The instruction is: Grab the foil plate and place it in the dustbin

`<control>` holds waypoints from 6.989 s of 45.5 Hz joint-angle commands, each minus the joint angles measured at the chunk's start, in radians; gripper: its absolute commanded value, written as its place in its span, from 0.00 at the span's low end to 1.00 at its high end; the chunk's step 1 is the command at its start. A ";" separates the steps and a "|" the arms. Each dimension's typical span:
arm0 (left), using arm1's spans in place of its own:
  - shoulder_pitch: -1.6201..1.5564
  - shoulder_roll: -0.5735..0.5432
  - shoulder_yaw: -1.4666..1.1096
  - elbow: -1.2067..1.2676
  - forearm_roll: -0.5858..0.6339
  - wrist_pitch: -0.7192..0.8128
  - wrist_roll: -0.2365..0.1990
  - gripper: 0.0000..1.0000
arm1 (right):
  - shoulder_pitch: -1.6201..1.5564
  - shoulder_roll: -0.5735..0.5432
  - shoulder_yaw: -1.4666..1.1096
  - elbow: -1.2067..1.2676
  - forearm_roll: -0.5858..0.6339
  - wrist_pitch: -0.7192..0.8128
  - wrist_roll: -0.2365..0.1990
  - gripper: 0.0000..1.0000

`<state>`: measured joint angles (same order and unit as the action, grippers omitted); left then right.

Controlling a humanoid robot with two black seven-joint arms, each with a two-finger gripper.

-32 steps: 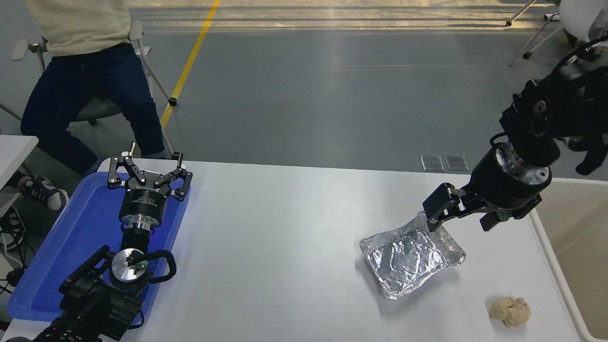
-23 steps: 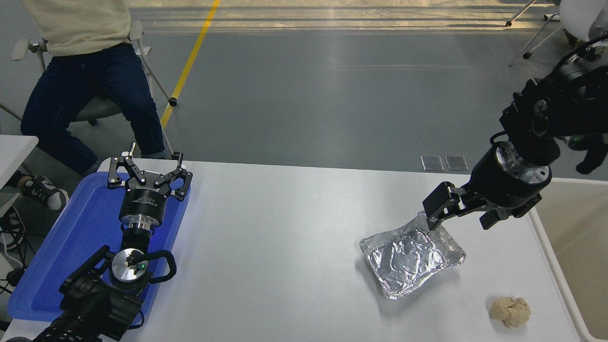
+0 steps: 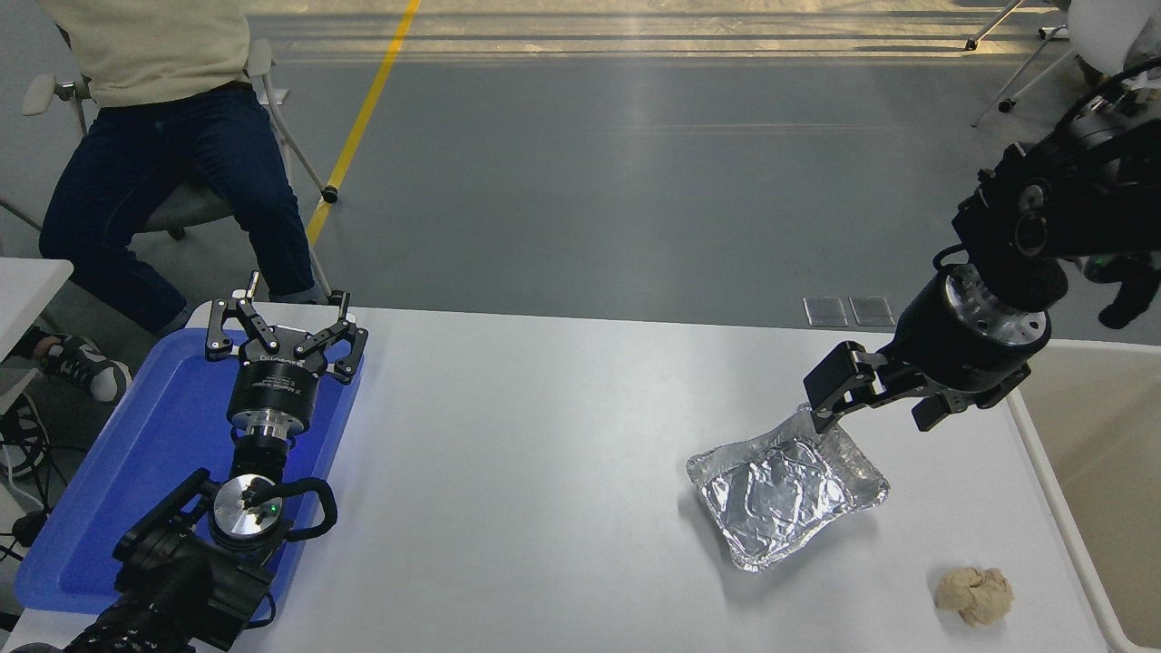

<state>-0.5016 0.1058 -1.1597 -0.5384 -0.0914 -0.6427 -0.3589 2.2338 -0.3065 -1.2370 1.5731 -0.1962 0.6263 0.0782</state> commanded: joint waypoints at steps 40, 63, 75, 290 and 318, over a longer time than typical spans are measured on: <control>0.000 0.000 0.000 0.000 0.001 0.000 0.002 1.00 | -0.399 -0.197 0.073 -0.206 -0.253 -0.347 0.002 1.00; 0.000 0.000 0.000 0.000 0.001 0.000 0.002 1.00 | -0.833 -0.115 0.306 -0.553 -0.422 -0.500 0.011 1.00; 0.000 0.000 0.000 0.000 0.001 0.000 0.002 1.00 | -1.002 -0.048 0.364 -0.745 -0.522 -0.528 0.011 1.00; 0.000 0.002 0.000 0.000 -0.001 0.000 0.002 1.00 | -0.594 -0.602 0.171 -0.933 -0.462 0.069 0.189 0.00; 0.000 0.002 0.000 0.000 -0.001 0.000 0.002 1.00 | -1.301 -0.468 0.198 -1.486 -0.442 -0.243 0.377 0.00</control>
<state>-0.5016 0.1072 -1.1597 -0.5385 -0.0919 -0.6427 -0.3573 1.1556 -0.8068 -1.0480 0.2104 -0.6411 0.5376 0.4270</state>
